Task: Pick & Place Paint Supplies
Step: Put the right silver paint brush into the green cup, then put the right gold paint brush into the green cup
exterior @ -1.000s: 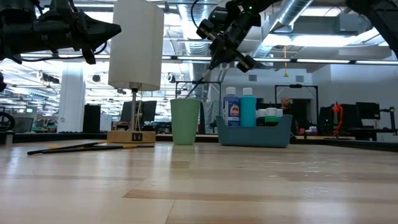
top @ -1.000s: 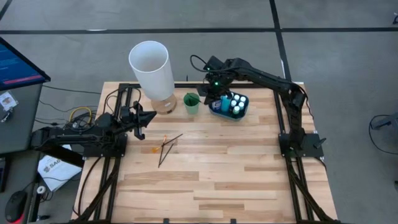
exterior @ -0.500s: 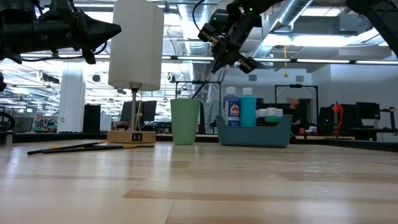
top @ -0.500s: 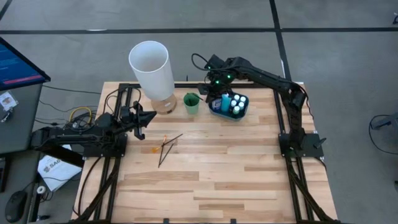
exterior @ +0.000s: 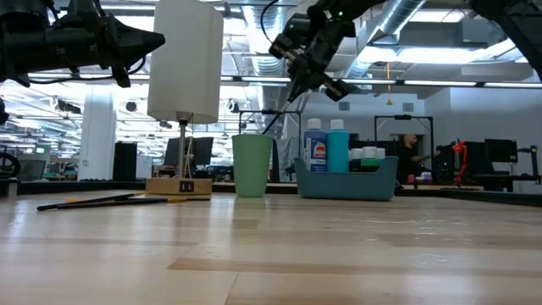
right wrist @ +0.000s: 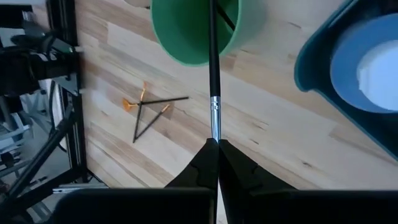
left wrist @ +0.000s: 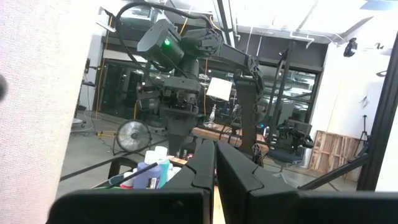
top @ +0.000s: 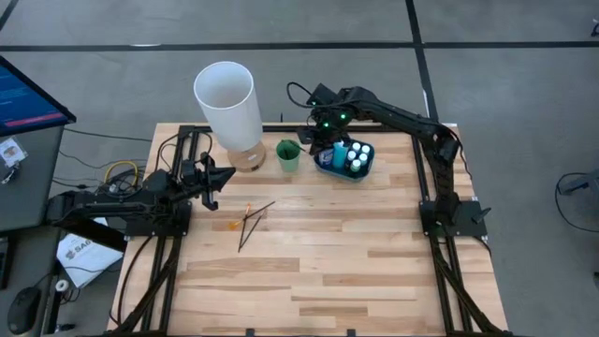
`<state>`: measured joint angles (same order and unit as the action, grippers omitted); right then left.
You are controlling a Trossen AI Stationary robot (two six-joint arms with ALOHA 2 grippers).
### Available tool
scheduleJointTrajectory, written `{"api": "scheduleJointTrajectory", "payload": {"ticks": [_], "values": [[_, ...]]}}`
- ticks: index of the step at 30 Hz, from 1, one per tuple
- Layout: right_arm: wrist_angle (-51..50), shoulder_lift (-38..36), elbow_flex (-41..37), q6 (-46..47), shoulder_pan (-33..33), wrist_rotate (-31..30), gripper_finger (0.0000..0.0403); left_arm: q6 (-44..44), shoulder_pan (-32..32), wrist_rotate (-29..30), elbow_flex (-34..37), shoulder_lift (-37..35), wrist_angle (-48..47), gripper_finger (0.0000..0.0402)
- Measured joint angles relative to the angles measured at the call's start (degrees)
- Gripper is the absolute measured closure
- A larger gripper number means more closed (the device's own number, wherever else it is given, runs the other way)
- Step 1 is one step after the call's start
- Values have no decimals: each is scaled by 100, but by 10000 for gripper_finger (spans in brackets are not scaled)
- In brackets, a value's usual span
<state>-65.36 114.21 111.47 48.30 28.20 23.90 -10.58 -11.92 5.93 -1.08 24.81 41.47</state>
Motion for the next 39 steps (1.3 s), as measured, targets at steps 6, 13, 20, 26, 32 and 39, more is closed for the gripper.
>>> {"api": "scheduleJointTrajectory", "payload": {"ticks": [6, 13, 20, 26, 32, 39], "values": [[148, 449, -10, -140, -121, 371, 403, 1, 0, -2, 0, 1, 0, 399], [250, 543, 125, -189, -97, 465, 403, 1, 0, 0, 0, -1, 4, 399], [267, 529, 446, -326, -29, 470, 402, 1, 0, 0, 0, 1, 4, 399], [113, 527, 458, -389, -29, 461, 383, 0, 0, -2, 0, 0, 4, 399], [-176, 527, 458, -483, -32, 321, 352, 0, 0, -2, 0, 1, 6, 399], [-125, 527, 458, -711, -29, 281, 332, 1, 0, 0, 0, 0, 9, 399]]}}
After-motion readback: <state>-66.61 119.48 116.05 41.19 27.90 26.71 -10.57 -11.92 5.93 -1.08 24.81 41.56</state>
